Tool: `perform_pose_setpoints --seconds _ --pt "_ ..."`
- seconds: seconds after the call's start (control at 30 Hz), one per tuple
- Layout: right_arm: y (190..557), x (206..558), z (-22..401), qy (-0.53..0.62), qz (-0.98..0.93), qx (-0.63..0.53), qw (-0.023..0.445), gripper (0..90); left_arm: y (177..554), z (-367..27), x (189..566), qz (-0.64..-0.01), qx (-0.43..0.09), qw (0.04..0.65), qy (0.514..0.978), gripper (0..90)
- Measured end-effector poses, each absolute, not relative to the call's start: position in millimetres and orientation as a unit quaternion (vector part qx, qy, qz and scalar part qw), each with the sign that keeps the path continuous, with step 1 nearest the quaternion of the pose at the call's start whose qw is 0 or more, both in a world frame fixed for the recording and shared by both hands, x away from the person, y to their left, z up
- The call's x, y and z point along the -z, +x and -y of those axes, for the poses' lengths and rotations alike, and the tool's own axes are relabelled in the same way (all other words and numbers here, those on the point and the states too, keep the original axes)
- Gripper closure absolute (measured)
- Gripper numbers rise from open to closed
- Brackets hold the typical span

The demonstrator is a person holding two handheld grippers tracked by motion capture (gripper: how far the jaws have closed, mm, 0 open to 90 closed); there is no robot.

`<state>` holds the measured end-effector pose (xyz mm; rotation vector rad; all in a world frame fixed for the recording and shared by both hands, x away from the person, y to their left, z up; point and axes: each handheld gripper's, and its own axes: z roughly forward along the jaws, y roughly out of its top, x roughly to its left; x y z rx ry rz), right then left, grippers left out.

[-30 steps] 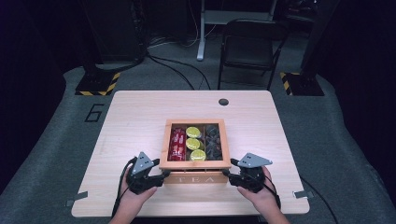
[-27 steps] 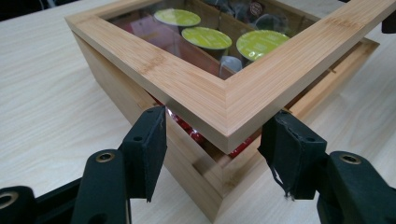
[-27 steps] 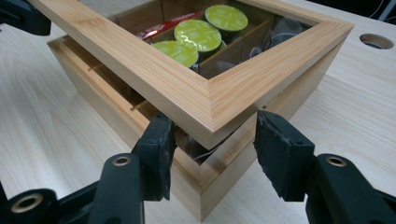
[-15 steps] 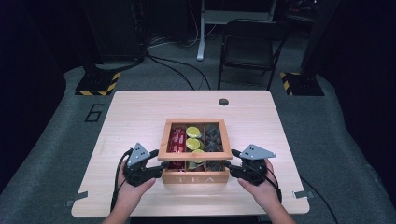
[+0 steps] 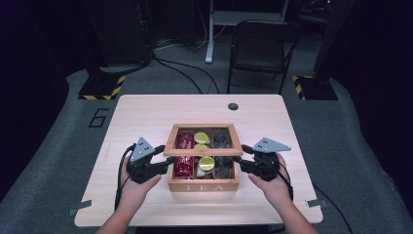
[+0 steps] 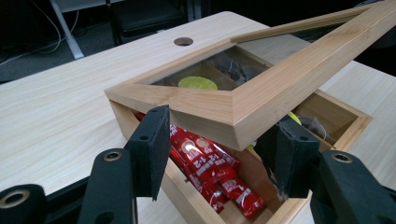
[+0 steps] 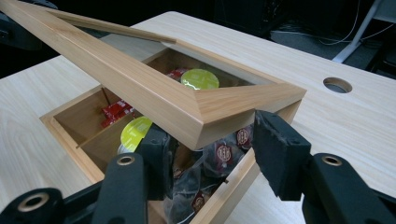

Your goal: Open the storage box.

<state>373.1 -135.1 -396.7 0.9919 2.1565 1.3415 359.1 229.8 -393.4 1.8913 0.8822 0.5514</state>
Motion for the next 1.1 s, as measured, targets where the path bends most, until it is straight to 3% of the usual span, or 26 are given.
perform_pose_setpoints --seconds 1.1 --pt "406 369 129 0.376 -0.756 -0.48 0.237 51.2 390 -229 359 -0.37 -0.242 0.477 0.759 52.5"
